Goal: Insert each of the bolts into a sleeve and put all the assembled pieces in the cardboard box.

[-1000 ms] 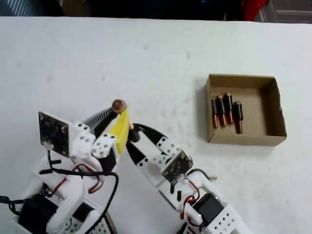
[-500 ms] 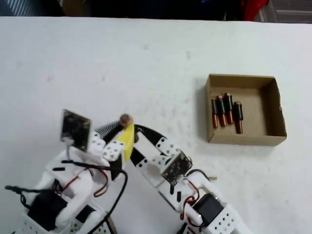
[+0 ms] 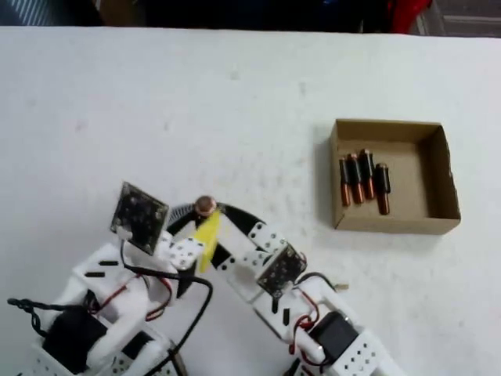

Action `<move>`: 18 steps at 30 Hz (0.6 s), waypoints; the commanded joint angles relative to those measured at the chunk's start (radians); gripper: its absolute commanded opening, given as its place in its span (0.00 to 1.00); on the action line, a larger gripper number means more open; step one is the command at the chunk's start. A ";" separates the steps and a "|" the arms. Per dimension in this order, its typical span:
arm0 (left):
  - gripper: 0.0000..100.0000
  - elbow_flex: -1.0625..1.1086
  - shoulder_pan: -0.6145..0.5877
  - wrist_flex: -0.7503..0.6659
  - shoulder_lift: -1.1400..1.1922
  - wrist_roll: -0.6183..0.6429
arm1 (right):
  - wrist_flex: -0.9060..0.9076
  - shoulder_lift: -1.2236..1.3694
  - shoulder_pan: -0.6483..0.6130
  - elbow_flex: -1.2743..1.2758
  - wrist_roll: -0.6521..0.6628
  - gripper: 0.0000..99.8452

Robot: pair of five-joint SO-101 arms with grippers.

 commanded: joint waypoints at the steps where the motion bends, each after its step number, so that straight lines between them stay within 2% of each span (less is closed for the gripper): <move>1: 0.28 0.021 0.033 0.005 0.005 -0.018 | -0.007 -0.016 0.004 0.006 0.011 0.02; 5: 0.31 0.071 0.007 -0.002 0.005 -0.018 | -0.005 -0.016 0.004 0.006 0.011 0.02; 11: 0.32 0.072 -0.131 -0.038 0.005 -0.026 | -0.004 -0.016 0.004 0.006 0.011 0.02; 18: 0.32 0.071 -0.140 -0.115 0.005 -0.026 | -0.004 -0.016 0.005 0.006 0.011 0.02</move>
